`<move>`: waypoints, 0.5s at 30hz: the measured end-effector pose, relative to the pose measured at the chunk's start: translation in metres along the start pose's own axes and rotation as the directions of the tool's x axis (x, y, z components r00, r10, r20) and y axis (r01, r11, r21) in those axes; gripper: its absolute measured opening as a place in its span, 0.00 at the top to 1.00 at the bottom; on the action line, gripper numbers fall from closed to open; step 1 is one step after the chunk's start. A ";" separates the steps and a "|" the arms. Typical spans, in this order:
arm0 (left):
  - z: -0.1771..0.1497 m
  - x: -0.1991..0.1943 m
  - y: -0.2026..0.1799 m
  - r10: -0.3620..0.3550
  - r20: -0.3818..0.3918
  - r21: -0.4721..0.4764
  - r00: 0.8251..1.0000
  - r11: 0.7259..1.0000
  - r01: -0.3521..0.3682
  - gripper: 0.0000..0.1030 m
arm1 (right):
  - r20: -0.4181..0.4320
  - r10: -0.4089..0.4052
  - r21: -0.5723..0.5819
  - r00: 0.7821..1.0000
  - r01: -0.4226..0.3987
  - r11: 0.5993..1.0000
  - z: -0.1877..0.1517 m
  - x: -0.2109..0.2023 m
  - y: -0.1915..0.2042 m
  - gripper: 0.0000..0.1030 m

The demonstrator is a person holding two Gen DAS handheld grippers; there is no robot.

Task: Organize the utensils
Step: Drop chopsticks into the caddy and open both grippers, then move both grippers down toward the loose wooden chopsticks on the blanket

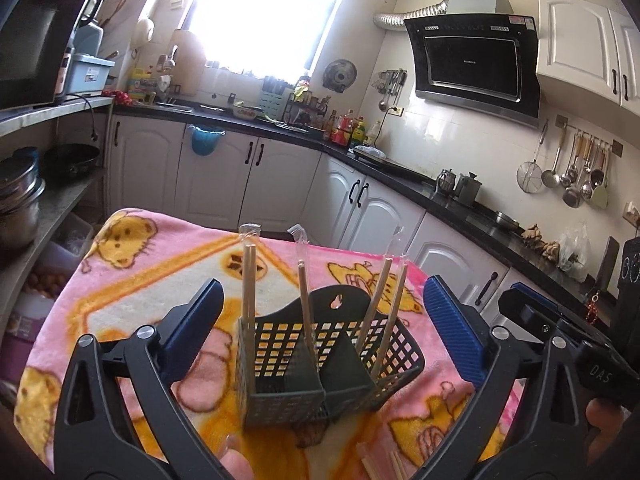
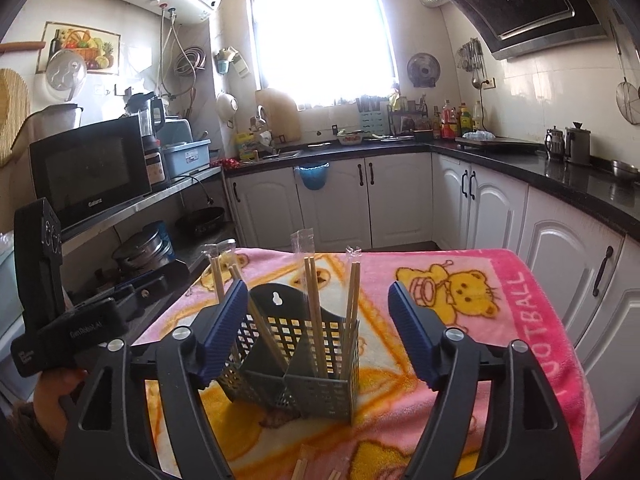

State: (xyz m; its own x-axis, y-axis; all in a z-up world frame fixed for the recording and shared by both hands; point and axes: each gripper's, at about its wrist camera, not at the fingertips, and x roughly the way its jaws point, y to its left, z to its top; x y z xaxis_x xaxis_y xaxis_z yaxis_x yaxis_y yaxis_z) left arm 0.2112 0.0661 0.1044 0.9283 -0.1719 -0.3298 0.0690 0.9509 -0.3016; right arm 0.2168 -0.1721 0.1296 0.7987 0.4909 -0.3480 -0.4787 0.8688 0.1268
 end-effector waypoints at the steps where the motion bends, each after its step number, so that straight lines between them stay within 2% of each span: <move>1: -0.001 -0.002 0.001 0.002 0.000 -0.002 1.000 1.000 -0.002 0.10 | 0.001 -0.001 -0.001 1.000 0.001 1.000 -0.001 -0.001 0.000 0.29; 15: -0.019 -0.029 0.009 -0.002 -0.012 -0.028 1.000 1.000 0.001 0.10 | -0.010 -0.020 0.000 1.000 0.020 1.000 -0.018 -0.024 -0.002 0.26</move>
State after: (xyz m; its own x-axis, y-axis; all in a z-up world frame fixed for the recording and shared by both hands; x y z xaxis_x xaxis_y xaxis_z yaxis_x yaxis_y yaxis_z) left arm 0.1776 0.0751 0.0945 0.9239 -0.1766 -0.3396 0.0601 0.9431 -0.3269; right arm 0.1919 -0.1866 0.1206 0.8042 0.4731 -0.3597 -0.4630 0.8782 0.1199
